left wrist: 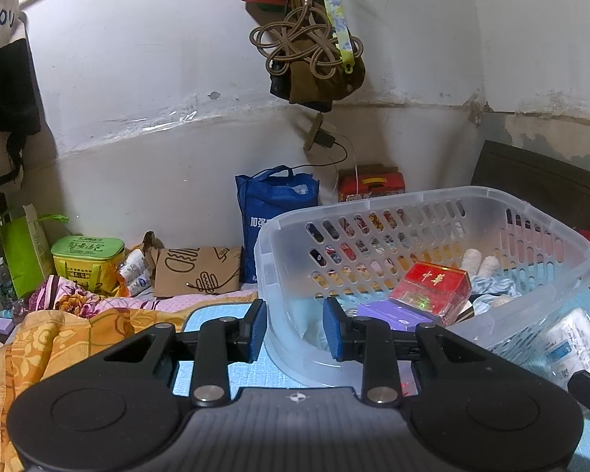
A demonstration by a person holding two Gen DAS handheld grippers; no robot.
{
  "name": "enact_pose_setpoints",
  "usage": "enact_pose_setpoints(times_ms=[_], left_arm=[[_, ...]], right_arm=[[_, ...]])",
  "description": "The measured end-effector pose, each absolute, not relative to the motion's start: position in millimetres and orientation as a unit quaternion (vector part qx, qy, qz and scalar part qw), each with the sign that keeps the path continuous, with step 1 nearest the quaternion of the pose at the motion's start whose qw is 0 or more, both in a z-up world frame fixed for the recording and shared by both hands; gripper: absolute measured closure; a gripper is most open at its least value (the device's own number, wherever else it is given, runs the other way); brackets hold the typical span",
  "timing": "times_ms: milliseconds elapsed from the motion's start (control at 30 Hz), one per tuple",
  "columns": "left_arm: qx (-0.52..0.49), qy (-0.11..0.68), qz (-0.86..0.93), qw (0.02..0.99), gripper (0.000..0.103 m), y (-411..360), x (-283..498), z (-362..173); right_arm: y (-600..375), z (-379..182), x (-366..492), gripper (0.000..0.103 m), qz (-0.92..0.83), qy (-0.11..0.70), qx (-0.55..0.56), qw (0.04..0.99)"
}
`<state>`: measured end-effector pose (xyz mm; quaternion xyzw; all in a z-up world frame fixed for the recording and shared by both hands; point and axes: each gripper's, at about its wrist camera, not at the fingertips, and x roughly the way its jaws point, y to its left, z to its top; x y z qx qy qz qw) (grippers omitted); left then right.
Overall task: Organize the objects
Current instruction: 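Carry the white roll into the white basket and release it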
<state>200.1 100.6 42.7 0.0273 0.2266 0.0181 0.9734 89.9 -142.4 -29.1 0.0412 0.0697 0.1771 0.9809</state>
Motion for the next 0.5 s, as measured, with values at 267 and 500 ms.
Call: enact_pose_setpoints(times_ms=[267,500], left_arm=[[0.025,0.226,0.019,0.974,0.068,100.9,199.9,43.4],[0.025,0.225,0.018,0.974,0.068,101.0,200.0,42.8]], right_arm=[[-142.6,-27.9,92.5,0.055,0.165,0.060,0.046,0.983],[-154.1,-2.5,87.3,0.055,0.147,0.049,0.047,0.987]])
